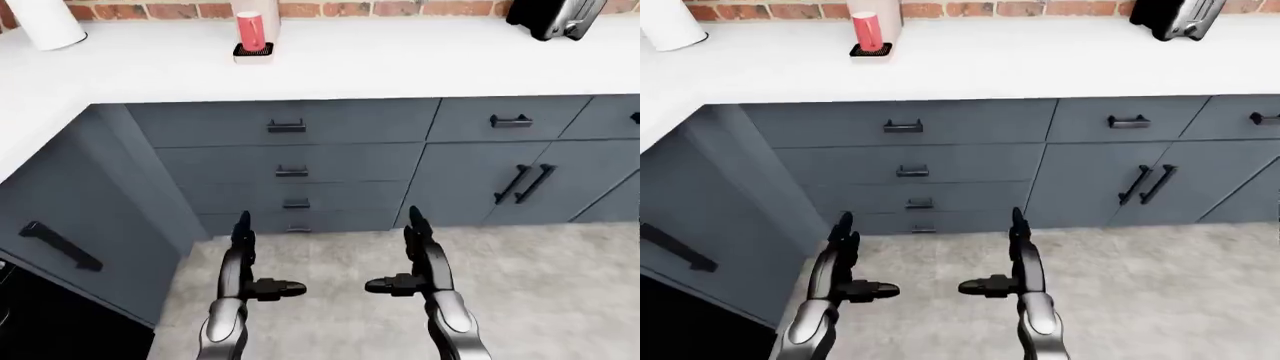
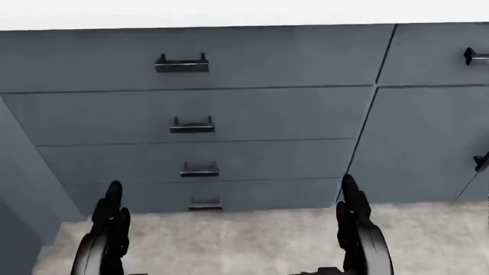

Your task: Press the button on the coffee machine to serve coffee.

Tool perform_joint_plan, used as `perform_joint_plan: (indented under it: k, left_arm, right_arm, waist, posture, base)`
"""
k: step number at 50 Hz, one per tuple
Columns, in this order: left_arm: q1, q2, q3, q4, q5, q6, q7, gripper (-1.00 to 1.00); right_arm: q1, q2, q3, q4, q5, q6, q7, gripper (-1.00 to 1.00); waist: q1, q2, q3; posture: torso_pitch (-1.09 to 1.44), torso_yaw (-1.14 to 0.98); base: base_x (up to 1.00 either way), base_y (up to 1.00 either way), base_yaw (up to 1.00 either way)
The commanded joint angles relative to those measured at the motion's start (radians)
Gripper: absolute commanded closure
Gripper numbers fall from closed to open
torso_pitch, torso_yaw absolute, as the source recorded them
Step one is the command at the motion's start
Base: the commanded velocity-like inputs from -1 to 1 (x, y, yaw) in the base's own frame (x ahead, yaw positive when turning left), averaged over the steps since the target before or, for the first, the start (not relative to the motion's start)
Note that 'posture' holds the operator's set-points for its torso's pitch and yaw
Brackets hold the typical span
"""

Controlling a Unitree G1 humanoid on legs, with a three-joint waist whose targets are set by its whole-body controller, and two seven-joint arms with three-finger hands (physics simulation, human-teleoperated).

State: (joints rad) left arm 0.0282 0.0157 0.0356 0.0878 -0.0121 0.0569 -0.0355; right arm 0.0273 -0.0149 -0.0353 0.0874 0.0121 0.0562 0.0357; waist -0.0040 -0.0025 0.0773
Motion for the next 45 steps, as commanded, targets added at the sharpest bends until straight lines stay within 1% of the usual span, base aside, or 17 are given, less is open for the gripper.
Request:
perform_joint_plan:
  k: [1,2,3,4,5,6,7,8,9,20,24,27,31,33,38,40,45]
  left_arm:
    - [-0.033,0.004,0.005,-0.064,-0.005,-0.076,-0.002,-1.00]
    - [-0.033,0.004,0.004,-0.066,-0.004,-0.073,0.000,-1.00]
    - [-0.032,0.003,0.003,-0.071,-0.004,-0.069,0.000,-1.00]
    - [-0.030,0.003,0.002,-0.076,-0.002,-0.066,0.002,-1.00]
    - [-0.031,0.003,0.003,-0.071,-0.003,-0.070,0.000,-1.00]
    - [-0.035,0.004,0.004,-0.054,-0.003,-0.081,0.000,-1.00]
    - [-0.034,0.003,0.003,-0.059,-0.003,-0.078,0.000,-1.00]
    - [-0.036,0.004,0.003,-0.053,-0.002,-0.081,0.001,-1.00]
    - [-0.029,0.003,0.001,-0.078,-0.002,-0.062,0.002,-1.00]
    - [-0.033,-0.003,-0.004,-0.065,-0.001,-0.060,0.008,-1.00]
    - [-0.048,-0.003,-0.001,-0.105,-0.014,-0.006,0.017,-1.00]
    - [-0.067,-0.002,-0.001,-0.149,-0.026,0.049,0.024,-1.00]
    - [-0.126,0.007,0.014,-0.203,-0.051,0.154,0.039,-1.00]
    - [-0.170,0.015,0.023,-0.222,-0.062,0.206,0.047,-1.00]
    - [-0.276,0.042,0.052,-0.276,-0.090,0.334,0.068,-1.00]
    - [-0.301,0.051,0.058,-0.336,-0.111,0.411,0.075,-1.00]
    - [-0.386,0.088,0.093,-0.404,-0.157,0.548,0.095,-1.00]
  right_arm:
    - [-0.033,-0.007,-0.002,-0.063,0.002,-0.072,0.006,-1.00]
    - [-0.032,-0.006,-0.002,-0.066,0.002,-0.071,0.006,-1.00]
    - [-0.033,-0.007,-0.003,-0.064,0.004,-0.073,0.007,-1.00]
    - [-0.027,-0.005,-0.001,-0.087,0.001,-0.057,0.004,-1.00]
    - [-0.026,-0.005,-0.001,-0.088,0.002,-0.058,0.005,-1.00]
    - [-0.029,-0.005,-0.004,-0.080,0.003,-0.064,0.005,-1.00]
    - [-0.028,-0.005,-0.003,-0.084,0.003,-0.062,0.005,-1.00]
    - [-0.027,-0.006,-0.003,-0.084,0.002,-0.063,0.005,-1.00]
    - [-0.030,-0.006,-0.004,-0.073,0.002,-0.071,0.007,-1.00]
    - [-0.032,-0.002,-0.002,-0.108,-0.015,-0.042,-0.013,-1.00]
    - [-0.050,-0.008,-0.013,-0.143,-0.007,-0.001,-0.022,-1.00]
    - [-0.057,-0.008,-0.015,-0.218,-0.003,0.072,-0.033,-1.00]
    - [-0.081,-0.020,-0.029,-0.322,0.001,0.186,-0.037,-1.00]
    - [-0.102,-0.024,-0.035,-0.343,-0.001,0.226,-0.040,-1.00]
    - [-0.178,-0.041,-0.044,-0.422,-0.003,0.359,-0.044,-1.00]
    - [-0.196,-0.045,-0.041,-0.440,-0.010,0.390,-0.041,-1.00]
    - [-0.293,-0.072,-0.072,-0.573,0.000,0.577,-0.049,-1.00]
  waist:
    - [-0.002,-0.008,-0.001]
    - [0.002,-0.007,-0.034]
    - [0.007,-0.001,-0.061]
    - [0.007,-0.001,-0.052]
    - [0.006,-0.007,-0.018]
    - [0.007,-0.008,-0.040]
    - [0.007,-0.008,-0.068]
    - [0.008,-0.008,-0.074]
    - [0.008,-0.007,-0.073]
    - [0.008,-0.005,-0.087]
    - [0.008,-0.004,-0.092]
    - [0.008,-0.005,-0.093]
    - [0.009,-0.005,-0.092]
    - [0.010,-0.006,-0.090]
    - [0.009,-0.006,-0.091]
    - [0.009,-0.005,-0.090]
    - [0.008,-0.003,-0.087]
  posture:
    - [0.00,0.00]
    - [0.00,0.00]
    - [0.00,0.00]
    - [0.00,0.00]
    - [0.00,0.00]
    - [0.00,0.00]
    - [0.00,0.00]
    - [0.00,0.00]
    - [0.00,0.00]
    - [0.00,0.00]
    - [0.00,0.00]
    - [0.00,0.00]
    - [0.00,0.00]
    - [0.00,0.00]
    - [0.00,0.00]
    - [0.00,0.00]
    - [0.00,0.00]
  base:
    - [0.00,0.00,0.00]
    - [0.00,0.00,0.00]
    - [0.00,0.00,0.00]
    - [0.00,0.00,0.00]
    - [0.00,0.00,0.00]
    - [0.00,0.00,0.00]
    - [0.00,0.00,0.00]
    - [0.00,0.00,0.00]
    - [0.00,0.00,0.00]
    - [0.00,0.00,0.00]
    - [0.00,0.00,0.00]
    - [0.00,0.00,0.00]
    - [0.00,0.00,0.00]
    - [0.00,0.00,0.00]
    - [0.00,0.00,0.00]
    - [0.00,0.00,0.00]
    - [0.00,0.00,0.00]
